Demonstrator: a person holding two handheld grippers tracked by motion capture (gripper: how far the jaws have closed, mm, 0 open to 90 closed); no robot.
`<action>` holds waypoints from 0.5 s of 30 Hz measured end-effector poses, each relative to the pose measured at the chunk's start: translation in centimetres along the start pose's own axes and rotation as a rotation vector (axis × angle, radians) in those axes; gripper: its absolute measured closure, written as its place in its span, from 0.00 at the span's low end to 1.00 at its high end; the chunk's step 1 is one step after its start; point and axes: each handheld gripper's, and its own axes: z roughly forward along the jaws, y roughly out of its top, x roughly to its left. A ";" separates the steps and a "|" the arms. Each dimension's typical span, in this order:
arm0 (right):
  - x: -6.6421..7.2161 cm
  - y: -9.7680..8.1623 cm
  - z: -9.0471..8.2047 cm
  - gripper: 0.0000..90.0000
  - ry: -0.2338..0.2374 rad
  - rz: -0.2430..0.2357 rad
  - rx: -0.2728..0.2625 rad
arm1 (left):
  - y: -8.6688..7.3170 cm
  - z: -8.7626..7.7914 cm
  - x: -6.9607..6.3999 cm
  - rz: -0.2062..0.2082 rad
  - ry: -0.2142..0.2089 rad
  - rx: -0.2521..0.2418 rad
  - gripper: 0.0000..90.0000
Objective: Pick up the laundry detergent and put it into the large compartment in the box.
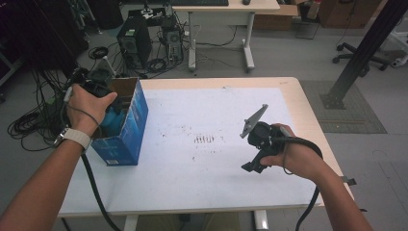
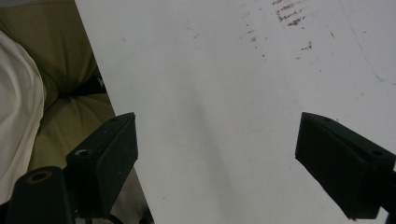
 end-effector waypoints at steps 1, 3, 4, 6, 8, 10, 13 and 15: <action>0.0 0.0 0.0 0.15 0.001 0.001 0.001 | 0.0 0.1 0.0 0.000 0.001 0.000 0.42; 0.0 0.0 0.1 0.15 0.001 0.001 0.000 | 0.0 0.3 -0.1 0.004 0.004 0.005 0.42; 0.0 0.1 0.1 0.15 0.002 0.001 -0.001 | 0.0 0.3 -0.2 0.006 0.006 0.004 0.42; 0.0 0.1 0.1 0.15 0.001 0.002 -0.001 | 0.0 0.5 -0.3 0.009 0.008 0.004 0.42; 0.0 0.1 0.1 0.15 0.001 0.001 -0.002 | -0.1 0.7 -0.2 0.007 0.005 0.006 0.42; 0.0 0.0 0.1 0.15 0.003 0.000 -0.002 | -0.2 0.9 -0.2 0.005 0.001 0.006 0.42; 0.0 0.0 0.1 0.15 0.002 0.002 0.000 | -0.3 1.3 -0.1 0.003 0.000 0.009 0.42; 0.0 -0.1 0.1 0.15 0.002 0.004 0.000 | -0.4 1.5 -0.1 0.003 0.000 0.011 0.42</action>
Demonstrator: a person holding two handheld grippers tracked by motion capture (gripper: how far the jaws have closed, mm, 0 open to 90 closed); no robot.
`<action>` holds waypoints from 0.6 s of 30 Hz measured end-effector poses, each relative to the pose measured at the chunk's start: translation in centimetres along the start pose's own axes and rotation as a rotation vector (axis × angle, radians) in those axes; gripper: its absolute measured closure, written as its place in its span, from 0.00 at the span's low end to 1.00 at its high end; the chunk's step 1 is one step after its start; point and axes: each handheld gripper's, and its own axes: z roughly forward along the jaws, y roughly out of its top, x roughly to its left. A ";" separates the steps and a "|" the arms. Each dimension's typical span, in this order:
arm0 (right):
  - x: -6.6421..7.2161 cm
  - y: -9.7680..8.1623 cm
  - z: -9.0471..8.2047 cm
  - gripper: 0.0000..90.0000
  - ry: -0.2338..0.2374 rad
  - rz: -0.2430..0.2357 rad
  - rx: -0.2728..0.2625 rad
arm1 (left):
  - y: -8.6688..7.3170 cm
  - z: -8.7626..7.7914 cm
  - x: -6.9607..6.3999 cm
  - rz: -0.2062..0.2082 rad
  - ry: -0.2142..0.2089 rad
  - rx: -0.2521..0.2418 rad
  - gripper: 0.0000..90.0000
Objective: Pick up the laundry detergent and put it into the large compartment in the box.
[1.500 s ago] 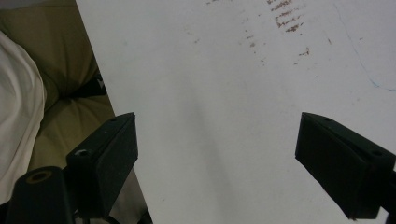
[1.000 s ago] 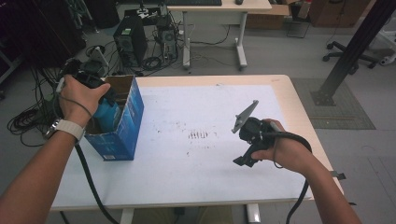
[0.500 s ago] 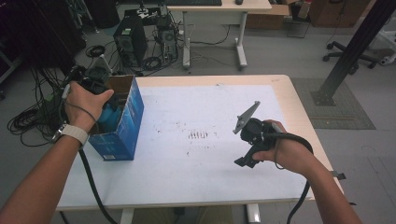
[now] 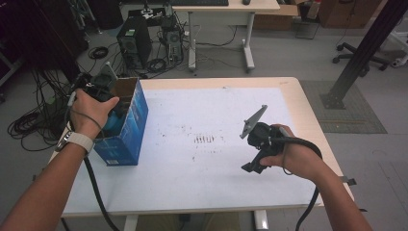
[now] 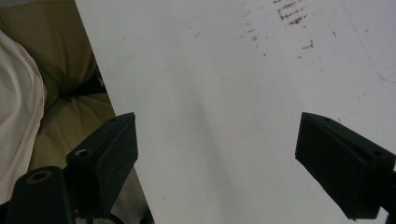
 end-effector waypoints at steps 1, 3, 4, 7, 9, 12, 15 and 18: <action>0.0 0.0 0.0 0.15 0.000 -0.001 0.000 | 0.0 0.1 0.0 0.000 -0.001 -0.003 0.42; 0.0 0.0 0.0 0.15 0.002 -0.002 0.000 | 0.0 0.1 0.0 0.003 0.002 -0.004 0.42; 0.0 0.0 0.1 0.15 0.003 -0.001 0.001 | 0.0 0.1 -0.1 0.005 0.002 -0.004 0.42; 0.0 0.1 0.1 0.15 0.003 0.001 0.001 | 0.0 0.2 -0.1 0.008 0.003 -0.007 0.42; 0.0 0.1 0.1 0.15 0.005 -0.001 0.000 | 0.0 0.2 -0.1 0.010 0.003 -0.005 0.42; 0.0 0.1 0.2 0.15 0.005 -0.002 0.005 | 0.0 0.2 -0.1 0.012 0.000 -0.002 0.42; 0.0 0.1 0.2 0.15 0.006 -0.002 0.004 | 0.1 0.3 0.0 0.011 -0.005 -0.005 0.42; 0.0 0.1 0.3 0.15 0.008 -0.001 0.004 | 0.2 0.4 0.0 0.015 -0.011 -0.004 0.41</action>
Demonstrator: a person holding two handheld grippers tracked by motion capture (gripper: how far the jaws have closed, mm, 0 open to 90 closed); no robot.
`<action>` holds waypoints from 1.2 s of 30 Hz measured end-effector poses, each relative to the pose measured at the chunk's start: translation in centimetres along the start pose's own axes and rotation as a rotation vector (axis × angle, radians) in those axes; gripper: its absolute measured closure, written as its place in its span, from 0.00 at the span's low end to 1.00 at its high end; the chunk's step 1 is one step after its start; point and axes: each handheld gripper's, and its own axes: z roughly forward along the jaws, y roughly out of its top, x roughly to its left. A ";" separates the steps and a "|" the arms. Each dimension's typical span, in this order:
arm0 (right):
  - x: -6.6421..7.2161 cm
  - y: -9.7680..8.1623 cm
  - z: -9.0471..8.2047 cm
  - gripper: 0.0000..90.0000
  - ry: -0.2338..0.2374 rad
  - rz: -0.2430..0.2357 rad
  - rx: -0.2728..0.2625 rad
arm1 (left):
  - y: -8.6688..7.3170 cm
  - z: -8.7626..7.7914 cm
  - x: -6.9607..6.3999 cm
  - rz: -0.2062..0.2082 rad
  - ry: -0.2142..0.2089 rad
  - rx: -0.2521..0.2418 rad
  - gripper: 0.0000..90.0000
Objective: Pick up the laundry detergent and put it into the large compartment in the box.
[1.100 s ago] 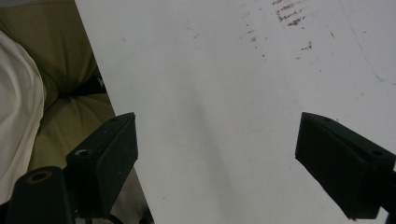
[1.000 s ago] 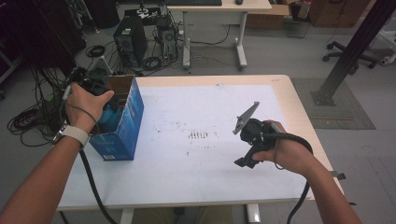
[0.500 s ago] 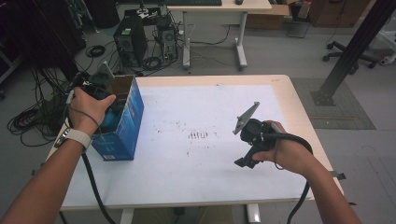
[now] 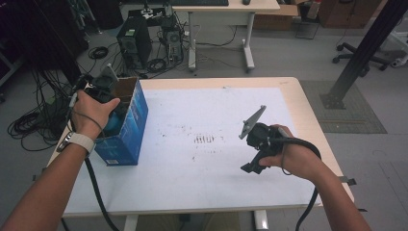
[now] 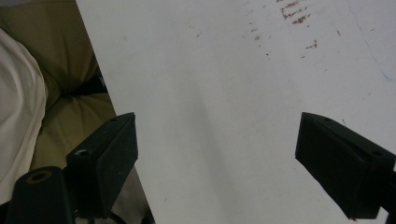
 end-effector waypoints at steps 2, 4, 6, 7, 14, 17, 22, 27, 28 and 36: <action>0.0 0.0 0.1 0.15 0.002 0.001 0.004 | 0.0 0.0 0.0 -0.002 -0.006 -0.003 0.41; -0.1 -0.1 0.1 0.15 0.001 0.002 0.002 | 0.1 0.1 0.1 -0.007 -0.011 -0.005 0.41; -0.1 -0.1 0.2 0.15 0.003 0.000 0.003 | 0.1 0.1 0.2 -0.007 -0.018 0.002 0.41; -0.1 -0.1 0.2 0.15 0.003 0.002 0.007 | 0.1 0.1 0.3 -0.009 -0.020 0.001 0.40; -0.1 -0.1 0.3 0.15 0.005 0.002 0.007 | 0.2 0.2 0.3 -0.002 -0.020 0.001 0.36; -0.1 0.0 0.2 0.15 0.003 0.002 0.008 | 0.1 0.3 0.3 -0.001 -0.020 -0.001 0.34; 0.0 0.0 0.2 0.15 0.003 0.004 0.009 | 0.1 0.2 0.5 -0.001 -0.017 0.000 0.32; 0.0 0.1 0.3 0.15 0.005 0.003 0.012 | 0.0 0.3 0.6 -0.005 -0.021 0.000 0.28; 0.0 0.1 0.3 0.15 0.005 0.001 0.010 | 0.1 0.2 0.6 -0.004 -0.020 0.002 0.27; 0.1 0.3 0.2 0.15 0.003 0.003 0.011 | 0.0 0.1 0.8 -0.003 -0.038 -0.004 0.23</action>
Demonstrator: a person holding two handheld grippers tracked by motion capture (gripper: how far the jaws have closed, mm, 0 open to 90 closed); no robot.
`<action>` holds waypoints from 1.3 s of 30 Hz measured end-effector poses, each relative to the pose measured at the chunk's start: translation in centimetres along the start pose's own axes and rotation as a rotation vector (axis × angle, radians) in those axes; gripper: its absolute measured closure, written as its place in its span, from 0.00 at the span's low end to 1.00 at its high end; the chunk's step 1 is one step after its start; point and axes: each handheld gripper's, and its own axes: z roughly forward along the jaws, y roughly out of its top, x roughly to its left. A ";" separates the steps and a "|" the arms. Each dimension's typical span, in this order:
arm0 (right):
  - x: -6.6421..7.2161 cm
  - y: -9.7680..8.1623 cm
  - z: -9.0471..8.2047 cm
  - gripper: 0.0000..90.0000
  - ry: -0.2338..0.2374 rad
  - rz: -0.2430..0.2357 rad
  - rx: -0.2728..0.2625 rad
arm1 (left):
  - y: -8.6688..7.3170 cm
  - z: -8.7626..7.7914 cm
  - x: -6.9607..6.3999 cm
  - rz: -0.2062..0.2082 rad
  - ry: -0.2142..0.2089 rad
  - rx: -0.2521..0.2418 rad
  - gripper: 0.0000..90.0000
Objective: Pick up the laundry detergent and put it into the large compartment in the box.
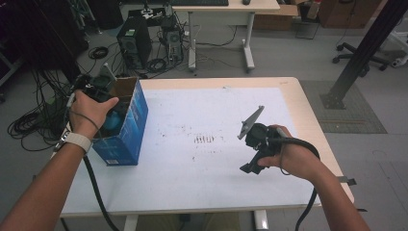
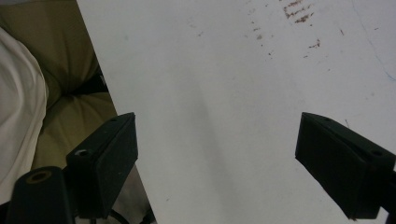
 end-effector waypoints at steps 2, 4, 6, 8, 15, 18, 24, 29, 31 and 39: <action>0.0 0.0 0.0 0.15 -0.001 -0.003 0.001 | 0.0 0.0 0.0 0.003 -0.005 0.000 0.21; 0.1 0.1 0.0 0.15 0.001 -0.003 0.001 | 0.0 -0.1 -0.1 0.006 -0.008 -0.002 0.20; 0.1 0.1 0.0 0.15 -0.001 -0.004 0.002 | 0.0 -0.2 -0.1 0.007 -0.009 0.000 0.20; 0.1 0.2 -0.1 0.15 -0.002 -0.005 -0.001 | -0.1 -0.3 0.0 0.007 -0.013 -0.003 0.20; 0.3 0.2 -0.2 0.15 -0.003 -0.006 -0.001 | -0.3 -0.7 0.3 0.006 -0.029 -0.027 0.20; 0.3 0.2 -0.2 0.15 -0.005 -0.006 0.001 | -0.4 -0.9 0.5 0.001 -0.041 -0.030 0.19; 0.4 0.3 -0.3 0.15 -0.008 -0.008 -0.001 | -0.5 -1.2 0.5 0.009 -0.049 -0.039 0.16; 0.5 0.4 -0.4 0.15 -0.009 -0.008 -0.002 | -0.5 -1.9 0.4 0.021 -0.054 -0.050 0.15; 0.5 0.4 -0.4 0.15 -0.010 -0.008 -0.002 | -0.4 -2.2 0.3 0.025 -0.054 -0.054 0.15; 0.6 0.3 -0.7 0.15 -0.015 -0.008 -0.006 | -0.4 -3.2 -0.1 0.059 -0.067 -0.068 0.15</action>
